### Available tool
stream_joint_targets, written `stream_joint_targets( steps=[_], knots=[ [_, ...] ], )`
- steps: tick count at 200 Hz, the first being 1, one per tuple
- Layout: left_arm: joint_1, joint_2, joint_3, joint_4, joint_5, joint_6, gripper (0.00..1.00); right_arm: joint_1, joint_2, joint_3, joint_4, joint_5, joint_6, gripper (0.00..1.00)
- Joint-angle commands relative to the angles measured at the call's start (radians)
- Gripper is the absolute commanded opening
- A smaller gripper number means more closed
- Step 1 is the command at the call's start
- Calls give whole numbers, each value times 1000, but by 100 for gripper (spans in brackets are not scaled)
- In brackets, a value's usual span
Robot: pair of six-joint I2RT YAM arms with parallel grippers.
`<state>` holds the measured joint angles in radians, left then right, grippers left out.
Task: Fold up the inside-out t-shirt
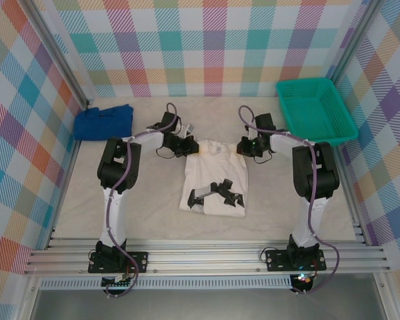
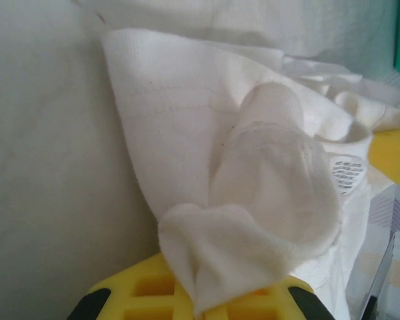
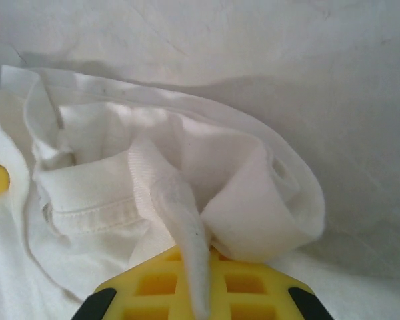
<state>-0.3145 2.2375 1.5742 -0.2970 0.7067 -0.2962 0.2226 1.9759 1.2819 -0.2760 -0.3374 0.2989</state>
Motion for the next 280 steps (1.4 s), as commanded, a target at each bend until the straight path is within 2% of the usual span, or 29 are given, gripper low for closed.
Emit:
stream_joint_targets(
  steps=[1,27,75,104,135,184,215,249,280],
  knots=[
    [41,-69,2,94,30,-29,0,-13,-34,35,80,-61,-8,0],
    [69,-97,73,110,25,-43,0,-27,-29,163,79,-113,-9,0],
    [109,-135,332,32,10,-18,0,-39,-28,507,8,-183,-49,0],
    [109,-183,376,31,28,4,0,-39,-75,562,5,-226,-86,0],
    [94,-277,205,136,59,12,0,-39,-210,331,120,-291,-121,0],
    [14,-509,-325,310,38,-1,0,-27,-442,-169,300,-398,-88,0],
    [-58,-647,-576,337,2,-35,1,-22,-584,-405,287,-385,-32,0],
    [-132,-687,-724,341,-69,-87,4,-19,-655,-527,218,-340,-1,0],
    [-150,-694,-818,413,-135,-182,7,-19,-607,-507,125,-284,-12,0]
  ],
)
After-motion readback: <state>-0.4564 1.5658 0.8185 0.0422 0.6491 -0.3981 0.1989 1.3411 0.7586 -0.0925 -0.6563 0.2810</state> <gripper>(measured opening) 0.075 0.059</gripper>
